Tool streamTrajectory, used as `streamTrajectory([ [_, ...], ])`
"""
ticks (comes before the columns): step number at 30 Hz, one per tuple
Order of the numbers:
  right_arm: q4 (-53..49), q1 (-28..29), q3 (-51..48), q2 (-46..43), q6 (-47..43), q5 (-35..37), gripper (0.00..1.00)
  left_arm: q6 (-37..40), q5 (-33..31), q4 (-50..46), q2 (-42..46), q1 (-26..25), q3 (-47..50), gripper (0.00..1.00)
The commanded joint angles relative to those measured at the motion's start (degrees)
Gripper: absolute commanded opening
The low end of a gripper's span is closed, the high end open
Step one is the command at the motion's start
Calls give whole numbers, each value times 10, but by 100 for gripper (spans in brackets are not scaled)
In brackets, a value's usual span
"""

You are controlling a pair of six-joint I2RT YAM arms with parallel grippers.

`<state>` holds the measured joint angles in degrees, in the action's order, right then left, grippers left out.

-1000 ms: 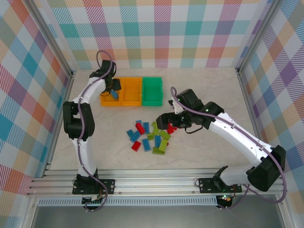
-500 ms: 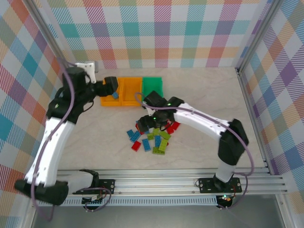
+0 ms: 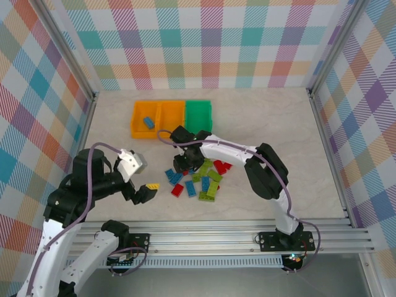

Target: Sort the legos into containers by color

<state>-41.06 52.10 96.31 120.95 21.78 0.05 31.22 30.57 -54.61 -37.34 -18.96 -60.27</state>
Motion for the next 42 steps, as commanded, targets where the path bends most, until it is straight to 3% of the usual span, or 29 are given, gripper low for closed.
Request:
streamTrajectory([
  [1, 11, -2, 0, -1, -5, 15, 35, 59, 30, 2, -12, -14, 7, 100],
  [5, 7, -2, -5, -6, -6, 11, 25, 60, 48, 23, -35, -16, 7, 100],
  [12, 32, -20, -37, -86, 0, 26, 23, 41, 42, 81, -50, -17, 14, 100],
  [18, 77, -82, -38, -138, -16, 85, 23, -15, 10, 169, -41, -18, 54, 100],
  [25, 133, -162, 30, -71, -47, 123, 23, -143, -16, 211, -55, -17, 35, 100],
  [30, 118, -181, 136, 16, -58, 146, 24, -193, -50, 218, -56, -18, 20, 100],
  [37, 21, -184, 303, 121, -56, 145, 41, -288, -135, 194, -84, -17, -14, 100],
  [42, 9, -183, 309, 102, -61, 131, 42, -414, -242, 124, -151, -17, -64, 100],
])
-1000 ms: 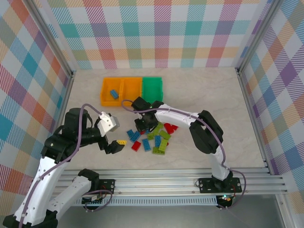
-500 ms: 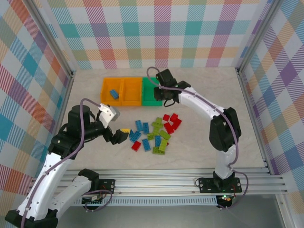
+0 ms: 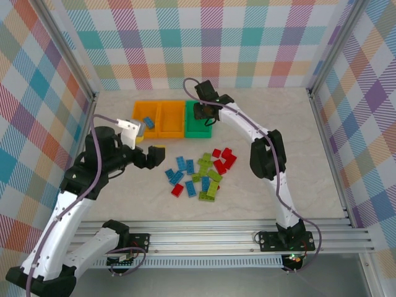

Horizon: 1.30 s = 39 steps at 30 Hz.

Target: Sort the legos into containers by color

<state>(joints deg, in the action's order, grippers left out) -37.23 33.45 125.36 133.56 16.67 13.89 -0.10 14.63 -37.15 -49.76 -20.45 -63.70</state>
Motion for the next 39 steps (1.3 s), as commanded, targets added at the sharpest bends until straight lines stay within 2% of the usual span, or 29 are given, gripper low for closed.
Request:
streamTrajectory([
  [1, -32, 3, 10, -37, -13, -9, 41, -132, -110, -67, -41, -3, -40, 100],
  [4, -9, 3, -64, -105, -19, -26, 42, -235, -157, -84, -72, -3, -37, 99],
  [8, 36, 3, -222, -243, -30, -78, 44, -340, -128, -56, -110, -4, 2, 94],
  [12, 44, 9, -375, -387, -12, -154, 48, -414, -134, -23, -163, -30, 31, 89],
  [17, 65, 74, -573, -557, 22, -203, 60, -482, -155, -7, -280, -84, 15, 86],
  [20, 56, 108, -648, -625, 59, -216, 66, -504, -168, -10, -359, -108, -10, 78],
  [24, 43, 121, -698, -680, 99, -224, 70, -533, -165, 14, -433, -121, -20, 68],
  [29, 36, 121, -713, -711, 105, -201, 72, -513, -181, 37, -490, -122, -45, 66],
  [34, 30, 121, -704, -700, 96, -198, 73, -490, -229, 7, -529, -122, -91, 57],
  [39, 32, 121, -702, -697, 106, -192, 76, -473, -210, -35, -589, -118, -132, 56],
])
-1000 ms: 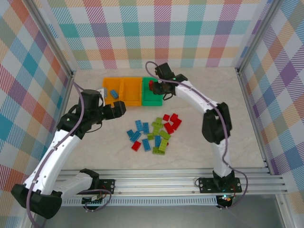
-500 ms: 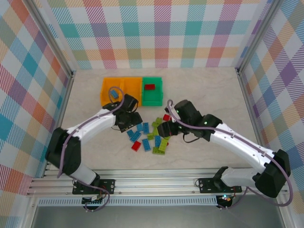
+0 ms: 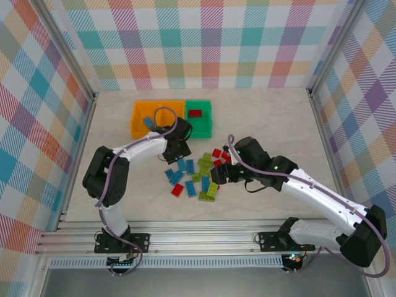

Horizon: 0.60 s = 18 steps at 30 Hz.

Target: Sort the legos into containers by color

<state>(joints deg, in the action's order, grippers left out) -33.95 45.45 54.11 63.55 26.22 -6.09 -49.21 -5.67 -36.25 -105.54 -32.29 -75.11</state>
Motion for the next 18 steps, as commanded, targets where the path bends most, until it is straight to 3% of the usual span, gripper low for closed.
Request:
streamTrajectory([
  [1, -1, 1, 14, 2, 9, 2, 76, 20, -1, -43, -38, 0, -17, 56],
  [7, -5, 1, 32, 5, 7, -11, 79, 13, 25, -6, -43, 0, 15, 56],
  [18, -6, 2, 59, 8, 25, -13, 82, 33, 7, -14, -18, 11, 14, 28],
])
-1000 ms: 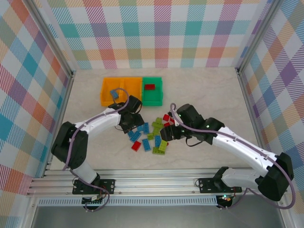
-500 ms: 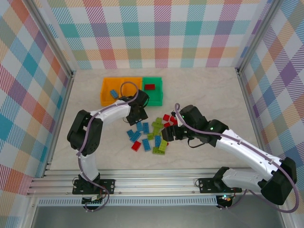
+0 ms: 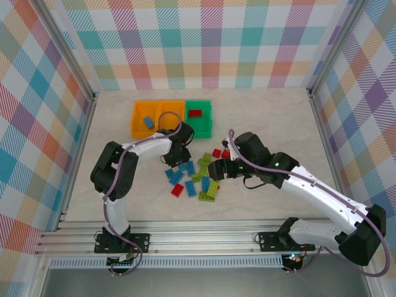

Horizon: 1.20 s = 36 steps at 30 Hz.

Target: Sort the legos into containers by color

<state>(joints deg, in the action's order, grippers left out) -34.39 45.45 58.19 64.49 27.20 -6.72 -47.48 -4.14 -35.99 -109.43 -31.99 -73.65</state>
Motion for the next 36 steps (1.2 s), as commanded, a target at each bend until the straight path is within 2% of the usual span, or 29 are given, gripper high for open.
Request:
streamTrajectory([
  [1, -1, 2, 21, -2, 18, -7, 82, 26, -8, -16, 35, 15, -3, 26],
  [4, 0, 2, 26, -8, 24, -7, 82, 63, -23, -26, 83, 42, -20, 23],
  [8, 13, 3, 22, -14, 28, -2, 85, 142, -91, -33, 131, 78, -72, 23],
  [11, 23, 3, 19, -8, 34, 3, 86, 195, -151, -33, 125, 108, -123, 23],
  [14, 27, 2, 21, 1, 40, 1, 86, 220, -173, -36, 91, 144, -172, 24],
  [19, 28, 3, 17, -11, 41, 5, 88, 226, -145, -10, -2, 207, -242, 25],
  [22, 26, 2, 12, -29, 43, 10, 89, 225, -156, -30, -67, 227, -303, 25],
  [24, 19, 2, 9, -38, 42, 16, 90, 227, -133, -28, -98, 237, -327, 26],
  [26, 11, 2, 6, -46, 43, 22, 90, 226, -107, -24, -119, 242, -341, 32],
  [27, 9, 2, 4, -50, 44, 25, 90, 227, -106, -25, -126, 243, -347, 39],
  [28, 7, 2, 2, -54, 47, 28, 90, 227, -111, -26, -131, 243, -350, 44],
  [31, 8, 2, -8, -62, 52, 36, 90, 225, -116, -32, -121, 244, -349, 46],
  [36, -12, 2, -9, -47, 72, 92, 91, 221, -108, -15, -45, 244, -303, 53],
])
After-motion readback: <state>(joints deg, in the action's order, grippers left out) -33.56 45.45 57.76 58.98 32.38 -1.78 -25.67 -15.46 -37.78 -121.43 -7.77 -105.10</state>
